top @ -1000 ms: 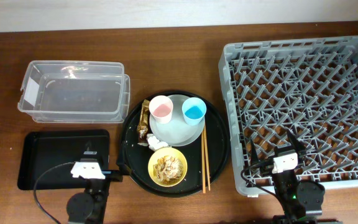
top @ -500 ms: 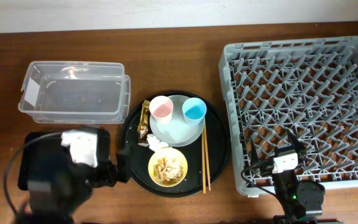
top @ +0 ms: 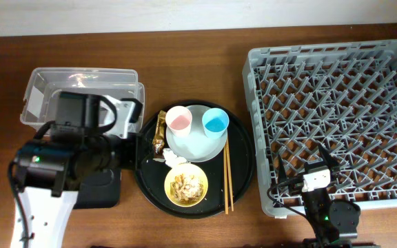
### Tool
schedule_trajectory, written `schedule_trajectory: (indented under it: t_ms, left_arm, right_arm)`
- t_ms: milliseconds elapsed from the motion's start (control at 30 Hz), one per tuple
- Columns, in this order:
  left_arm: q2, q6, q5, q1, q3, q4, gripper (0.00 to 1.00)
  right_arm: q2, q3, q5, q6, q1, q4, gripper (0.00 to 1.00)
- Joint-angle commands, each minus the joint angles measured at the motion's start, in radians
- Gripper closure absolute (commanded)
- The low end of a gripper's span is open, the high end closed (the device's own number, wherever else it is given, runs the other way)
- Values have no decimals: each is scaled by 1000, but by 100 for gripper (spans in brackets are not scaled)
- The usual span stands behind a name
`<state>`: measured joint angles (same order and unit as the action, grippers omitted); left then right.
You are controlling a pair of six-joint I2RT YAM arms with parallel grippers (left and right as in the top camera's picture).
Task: Sort waste into correct bins and load items into the dishwasher rack
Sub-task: 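Grasp the gold wrapper with the left gripper and drop it in the clear bin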
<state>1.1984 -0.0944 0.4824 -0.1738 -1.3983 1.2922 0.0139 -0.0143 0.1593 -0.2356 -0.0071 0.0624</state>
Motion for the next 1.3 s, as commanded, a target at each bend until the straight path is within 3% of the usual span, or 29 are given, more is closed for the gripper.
schedule_trajectory:
  t_ms: [0, 100, 167, 233, 267, 300, 367, 400, 500, 567, 800, 1267]
  left_arm:
    - [15, -48, -12, -68, 43, 5, 99]
    - [15, -199, -275, -143, 105, -24, 96]
    - [21, -211, -378, -163, 130, -66, 52]
    - [26, -200, -414, -163, 130, -123, 24]
    - [26, -201, -451, -163, 130, -165, 1]
    - [27, -201, -484, -163, 131, -203, 1]
    - [37, -211, -498, -163, 147, -271, 43]
    - [50, -232, -498, -164, 161, -294, 57]
    - [139, -231, -521, -164, 189, -333, 64]
    - [230, -231, -525, -164, 190, -374, 77]
    - [489, -231, -558, -164, 190, -533, 71]
    - [706, -231, -610, -164, 190, -628, 68]
  right_arm:
    - [-8, 9, 3, 7, -5, 0, 2]
    - [-8, 9, 2, 7, -5, 0, 2]
    - [-8, 9, 2, 7, -5, 0, 2]
    - [-8, 9, 3, 7, -5, 0, 2]
    - [-8, 9, 2, 7, -5, 0, 2]
    - [-8, 9, 2, 7, -5, 0, 2]
    - [-8, 9, 2, 7, -5, 0, 2]
    - [-8, 9, 2, 7, -5, 0, 2]
    - [-8, 9, 2, 7, -5, 0, 2]
    - [-8, 9, 2, 7, -5, 0, 2]
    - [-8, 9, 2, 7, -5, 0, 2]
    - [-8, 9, 2, 7, -5, 0, 2]
